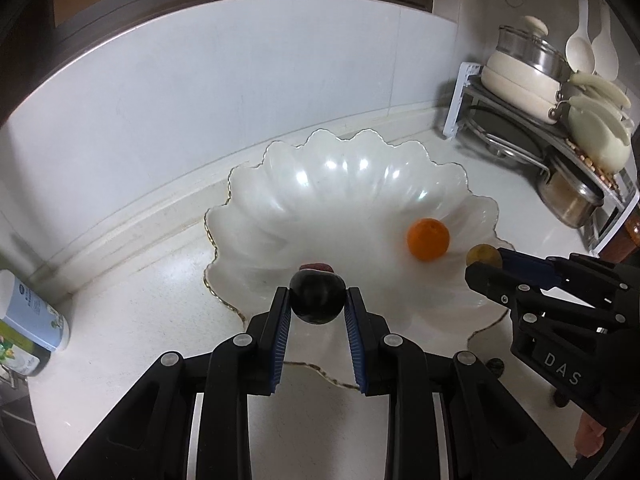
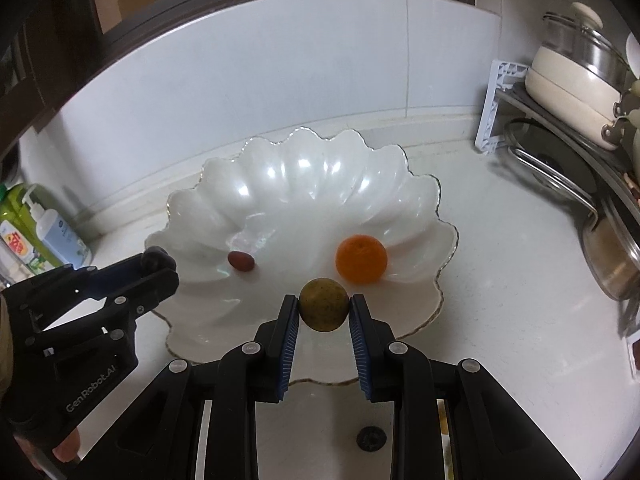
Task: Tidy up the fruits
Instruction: 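Open the left tool to drop the plum while the right tool releases the yellow fruit into the bowl, then withdraw both tools from the bowl back toward the counter fruits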
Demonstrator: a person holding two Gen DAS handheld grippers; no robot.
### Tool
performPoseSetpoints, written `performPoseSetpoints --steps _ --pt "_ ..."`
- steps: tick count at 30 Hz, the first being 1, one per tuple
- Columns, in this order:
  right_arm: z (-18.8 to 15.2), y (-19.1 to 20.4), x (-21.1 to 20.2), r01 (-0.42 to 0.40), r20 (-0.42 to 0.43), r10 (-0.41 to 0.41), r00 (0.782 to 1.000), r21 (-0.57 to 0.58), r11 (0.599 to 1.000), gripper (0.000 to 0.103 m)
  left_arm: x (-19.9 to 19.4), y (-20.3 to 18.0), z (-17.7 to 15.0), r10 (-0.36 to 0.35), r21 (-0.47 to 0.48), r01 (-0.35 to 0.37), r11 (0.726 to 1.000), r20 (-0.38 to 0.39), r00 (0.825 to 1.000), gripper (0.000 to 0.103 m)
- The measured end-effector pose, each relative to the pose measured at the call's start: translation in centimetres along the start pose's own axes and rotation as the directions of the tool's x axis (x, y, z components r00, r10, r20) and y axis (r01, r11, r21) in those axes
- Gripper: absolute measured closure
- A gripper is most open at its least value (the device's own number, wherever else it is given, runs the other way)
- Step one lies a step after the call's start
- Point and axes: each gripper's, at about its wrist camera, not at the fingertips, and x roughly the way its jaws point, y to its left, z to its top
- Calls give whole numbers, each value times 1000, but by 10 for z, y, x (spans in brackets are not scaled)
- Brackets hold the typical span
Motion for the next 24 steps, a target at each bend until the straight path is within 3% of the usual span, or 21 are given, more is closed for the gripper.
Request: performPoseSetpoints --steps 4,7,15,24 --pt "1 -3 6 -1 -11 1 1000 9 1000 75 3 1 1 18 10 -18 1000 -9 1000 72" --pt "1 -4 6 8 -11 -8 1000 7 1000 66 5 2 1 20 3 -20 1000 -10 1000 55" --pt "-2 -4 -10 24 26 -24 999 2 1000 64 -8 10 -4 52 -25 -52 998 2 999 49" --pt "-11 -3 -50 11 92 -10 996 -3 1000 64 -55 2 -12 68 -13 -67 998 88 994 49"
